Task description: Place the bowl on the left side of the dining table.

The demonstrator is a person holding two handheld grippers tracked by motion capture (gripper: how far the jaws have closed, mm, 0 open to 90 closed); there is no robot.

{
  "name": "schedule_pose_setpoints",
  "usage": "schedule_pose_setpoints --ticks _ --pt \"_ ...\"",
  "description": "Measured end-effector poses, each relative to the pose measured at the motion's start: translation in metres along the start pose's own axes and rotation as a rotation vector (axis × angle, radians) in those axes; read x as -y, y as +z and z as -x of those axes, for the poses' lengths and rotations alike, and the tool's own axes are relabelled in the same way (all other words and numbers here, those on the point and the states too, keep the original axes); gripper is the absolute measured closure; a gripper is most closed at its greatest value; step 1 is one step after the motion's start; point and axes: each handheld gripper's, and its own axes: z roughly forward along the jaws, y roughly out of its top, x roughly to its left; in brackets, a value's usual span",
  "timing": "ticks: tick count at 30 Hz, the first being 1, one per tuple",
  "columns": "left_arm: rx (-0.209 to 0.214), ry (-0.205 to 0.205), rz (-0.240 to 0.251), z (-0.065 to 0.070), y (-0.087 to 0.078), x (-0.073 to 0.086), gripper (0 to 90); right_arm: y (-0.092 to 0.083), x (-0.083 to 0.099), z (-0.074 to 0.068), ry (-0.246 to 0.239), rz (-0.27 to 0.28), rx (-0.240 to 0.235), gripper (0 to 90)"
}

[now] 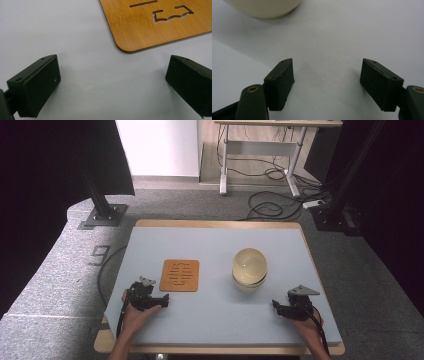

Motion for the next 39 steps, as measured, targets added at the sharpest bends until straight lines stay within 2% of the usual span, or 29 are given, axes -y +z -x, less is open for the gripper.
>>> schedule_pose_setpoints --ticks 14,20,22,24,39 --pt "0.0 0.0 0.0 0.0 0.0 0.0 0.0 0.0 0.0 0.001 0.013 -0.006 -0.002 24.3" --pt "0.001 -0.001 -0.002 0.0 0.0 0.0 0.0 -0.001 -0.002 0.001 -0.014 -0.003 0.003 24.7" --pt "0.001 -0.001 -0.001 0.0 0.0 0.0 0.0 -0.004 -0.007 -0.001 -0.001 0.018 0.001 25.2" --pt "0.0 0.0 -0.001 0.0 0.0 0.0 0.0 -0.006 -0.01 -0.004 -0.007 0.035 0.001 25.9" --pt "0.0 0.0 -0.001 0.0 0.0 0.0 0.0 -0.019 -0.019 -0.011 0.0 0.078 -0.012 26.3"
